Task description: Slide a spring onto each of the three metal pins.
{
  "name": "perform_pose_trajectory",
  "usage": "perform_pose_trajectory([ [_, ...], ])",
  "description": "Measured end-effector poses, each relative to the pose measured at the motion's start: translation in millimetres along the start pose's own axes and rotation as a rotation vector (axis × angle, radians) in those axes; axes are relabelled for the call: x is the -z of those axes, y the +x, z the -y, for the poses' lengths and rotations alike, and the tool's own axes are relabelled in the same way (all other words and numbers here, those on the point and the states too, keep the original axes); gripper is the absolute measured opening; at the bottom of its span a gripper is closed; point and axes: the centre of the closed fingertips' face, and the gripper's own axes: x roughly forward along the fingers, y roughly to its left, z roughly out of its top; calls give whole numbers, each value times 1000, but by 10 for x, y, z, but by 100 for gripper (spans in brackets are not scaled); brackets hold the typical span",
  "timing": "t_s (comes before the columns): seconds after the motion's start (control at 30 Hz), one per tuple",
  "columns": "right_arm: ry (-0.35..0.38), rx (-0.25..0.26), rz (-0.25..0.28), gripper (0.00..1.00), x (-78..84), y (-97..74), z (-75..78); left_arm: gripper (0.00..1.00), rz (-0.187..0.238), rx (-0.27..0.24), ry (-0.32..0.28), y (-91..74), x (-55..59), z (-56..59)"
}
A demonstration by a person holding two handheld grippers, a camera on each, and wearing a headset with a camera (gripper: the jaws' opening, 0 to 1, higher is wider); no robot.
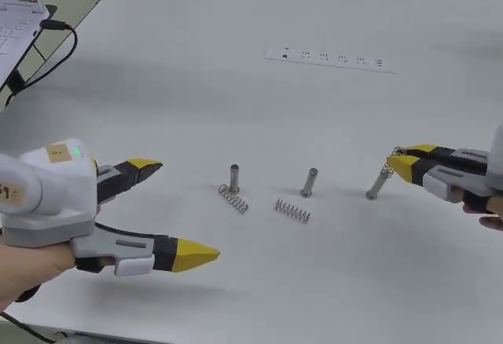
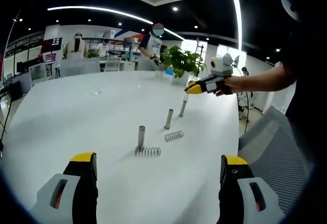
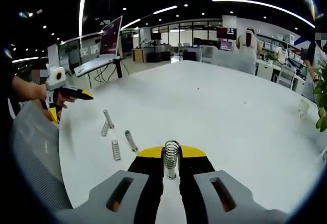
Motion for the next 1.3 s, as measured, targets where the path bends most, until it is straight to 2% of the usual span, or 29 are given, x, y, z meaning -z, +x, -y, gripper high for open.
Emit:
perform_pose_trajectory([
  [0.4,-4,-3,-22,8,112,55,4,98,-5,-1,-2,-8,19,20],
  [0.63,-2,-6,-48,8,251,106,-2,97,-18,-5,-2,-19,53,20],
  [1.07,27,-17,-110,8,526,195,-4,97,-17,-8,-4,-29,56,6],
  [1.1,31,-19,-108,8,533,193,-7,97,-17,-9,-5,-30,54,4],
  [1.13,37,-18,-79,8,492,198,-7,97,-15,-8,-6,-31,51,3],
  [1.3,41,-19,-87,8,510,194,-32,97,-17,-8,-2,-29,35,4],
])
